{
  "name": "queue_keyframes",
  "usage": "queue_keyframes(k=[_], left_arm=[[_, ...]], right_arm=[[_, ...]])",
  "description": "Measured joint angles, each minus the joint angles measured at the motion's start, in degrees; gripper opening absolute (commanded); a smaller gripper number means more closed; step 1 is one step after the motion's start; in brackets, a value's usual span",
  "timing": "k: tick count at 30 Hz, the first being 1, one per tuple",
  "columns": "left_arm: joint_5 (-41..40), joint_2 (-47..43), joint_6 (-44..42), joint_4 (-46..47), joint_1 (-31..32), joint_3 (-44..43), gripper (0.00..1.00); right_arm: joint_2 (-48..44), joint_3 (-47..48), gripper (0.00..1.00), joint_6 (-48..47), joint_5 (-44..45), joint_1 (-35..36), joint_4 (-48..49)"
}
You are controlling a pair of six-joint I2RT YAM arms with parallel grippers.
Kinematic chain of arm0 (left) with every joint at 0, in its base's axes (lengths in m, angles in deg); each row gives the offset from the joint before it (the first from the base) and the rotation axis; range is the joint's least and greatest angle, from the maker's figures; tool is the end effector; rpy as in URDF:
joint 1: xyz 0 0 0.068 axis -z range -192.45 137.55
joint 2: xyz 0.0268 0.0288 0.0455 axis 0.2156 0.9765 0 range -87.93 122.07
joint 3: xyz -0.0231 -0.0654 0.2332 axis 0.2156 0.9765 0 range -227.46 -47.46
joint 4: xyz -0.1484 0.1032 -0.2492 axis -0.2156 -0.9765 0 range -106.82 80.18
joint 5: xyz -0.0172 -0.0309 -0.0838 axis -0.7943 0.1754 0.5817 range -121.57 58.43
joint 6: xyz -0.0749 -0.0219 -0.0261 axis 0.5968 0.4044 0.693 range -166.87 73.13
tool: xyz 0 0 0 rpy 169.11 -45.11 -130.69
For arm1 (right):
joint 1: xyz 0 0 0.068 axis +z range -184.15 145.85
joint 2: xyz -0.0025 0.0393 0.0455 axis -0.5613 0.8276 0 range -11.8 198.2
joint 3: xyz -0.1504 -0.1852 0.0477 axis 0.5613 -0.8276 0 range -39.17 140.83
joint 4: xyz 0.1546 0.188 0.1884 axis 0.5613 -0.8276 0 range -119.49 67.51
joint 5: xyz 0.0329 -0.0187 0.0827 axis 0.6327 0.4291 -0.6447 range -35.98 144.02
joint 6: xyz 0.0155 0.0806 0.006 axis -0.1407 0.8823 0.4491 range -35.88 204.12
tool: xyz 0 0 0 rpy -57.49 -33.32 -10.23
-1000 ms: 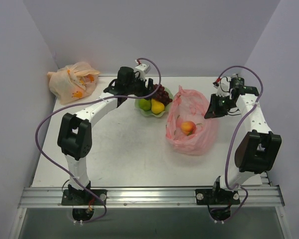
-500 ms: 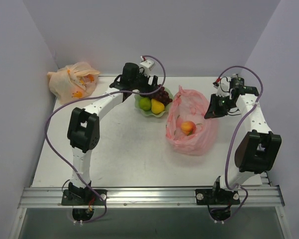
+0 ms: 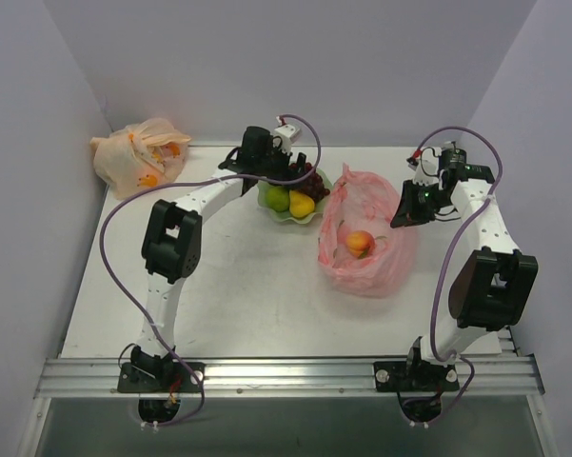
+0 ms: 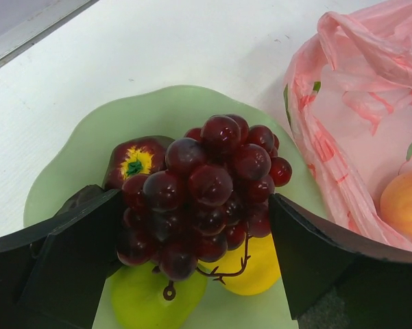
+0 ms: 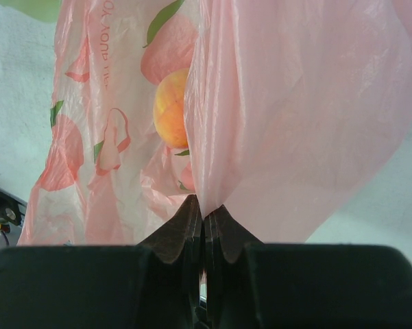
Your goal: Place the fake fruits into the plastic bag and tie a complex knot
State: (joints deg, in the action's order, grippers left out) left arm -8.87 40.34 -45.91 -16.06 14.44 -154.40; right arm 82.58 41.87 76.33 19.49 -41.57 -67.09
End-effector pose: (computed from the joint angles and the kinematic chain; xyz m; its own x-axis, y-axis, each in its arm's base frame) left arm 0.5087 -0.2890 0.1809 -0.4247 0.1981 -0.8834 0.7154 0.6715 -0.1933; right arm 0.4101 -0.0125 0.2240 -0.8066 -0.0075 -0.5910 -0.3040 0.8628 0.4040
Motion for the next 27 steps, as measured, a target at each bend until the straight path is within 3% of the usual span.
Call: queue_keyframes(k=[12,21,27], left_arm=[[3.7,1.0,-1.0,-1.2,-0.1,0.0,0.46],[5.3,-1.7,1.2,-2.5,-0.1,0.1,0.29],[6.1,-4.7,2.9,-2.7,-0.1,0.1,0.07]], right_arm=[[0.0,0.0,0.0,0.0,0.0,0.0,0.0],[0.0,0.0,0.0,0.0,0.0,0.0,0.0],[0.3,0.0,0.0,0.0,-0.1,0.0,0.0]])
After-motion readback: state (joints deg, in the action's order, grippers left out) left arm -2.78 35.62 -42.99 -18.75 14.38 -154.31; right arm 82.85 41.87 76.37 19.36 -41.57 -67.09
